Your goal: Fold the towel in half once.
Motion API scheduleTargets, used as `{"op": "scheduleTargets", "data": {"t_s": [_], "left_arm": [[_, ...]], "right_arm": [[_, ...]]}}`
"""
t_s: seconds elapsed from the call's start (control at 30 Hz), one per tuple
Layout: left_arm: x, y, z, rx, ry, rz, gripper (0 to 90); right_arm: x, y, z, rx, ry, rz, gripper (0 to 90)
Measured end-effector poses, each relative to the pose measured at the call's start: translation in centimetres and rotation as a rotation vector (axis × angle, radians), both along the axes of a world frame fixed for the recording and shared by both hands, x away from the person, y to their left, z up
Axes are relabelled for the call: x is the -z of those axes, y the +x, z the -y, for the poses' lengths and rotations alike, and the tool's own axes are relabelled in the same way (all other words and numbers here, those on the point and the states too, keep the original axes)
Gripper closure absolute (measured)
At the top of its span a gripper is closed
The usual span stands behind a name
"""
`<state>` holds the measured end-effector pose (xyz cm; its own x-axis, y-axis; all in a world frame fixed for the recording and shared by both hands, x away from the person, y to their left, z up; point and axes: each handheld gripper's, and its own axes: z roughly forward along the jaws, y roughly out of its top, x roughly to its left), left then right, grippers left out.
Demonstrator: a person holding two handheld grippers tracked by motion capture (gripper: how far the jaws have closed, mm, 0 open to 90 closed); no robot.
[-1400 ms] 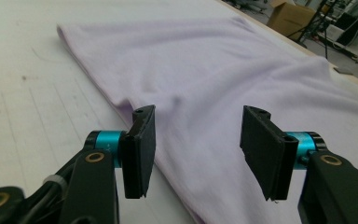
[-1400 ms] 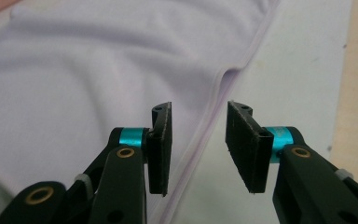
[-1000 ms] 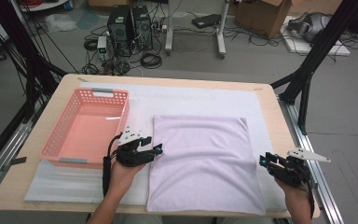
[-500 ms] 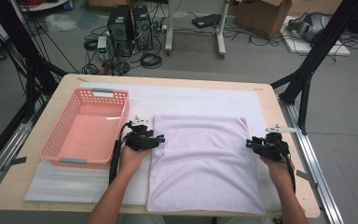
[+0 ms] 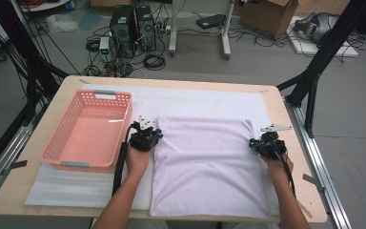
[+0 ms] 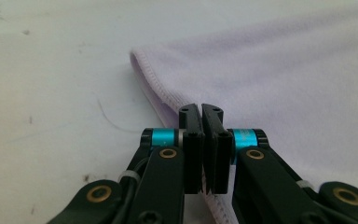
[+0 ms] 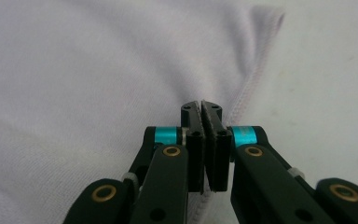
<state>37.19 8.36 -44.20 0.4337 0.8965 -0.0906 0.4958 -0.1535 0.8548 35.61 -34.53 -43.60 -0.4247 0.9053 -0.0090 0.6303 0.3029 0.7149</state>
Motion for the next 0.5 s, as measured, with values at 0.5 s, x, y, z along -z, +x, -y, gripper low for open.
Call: {"op": "scheduleTargets", "data": {"t_s": [0.5], "left_arm": [[0.3,2.3,-0.9,-0.077,-0.12,-0.036,54.8]], "right_arm": [[-0.7,1.6,2.3,0.101,0.13,0.054,66.5]]}}
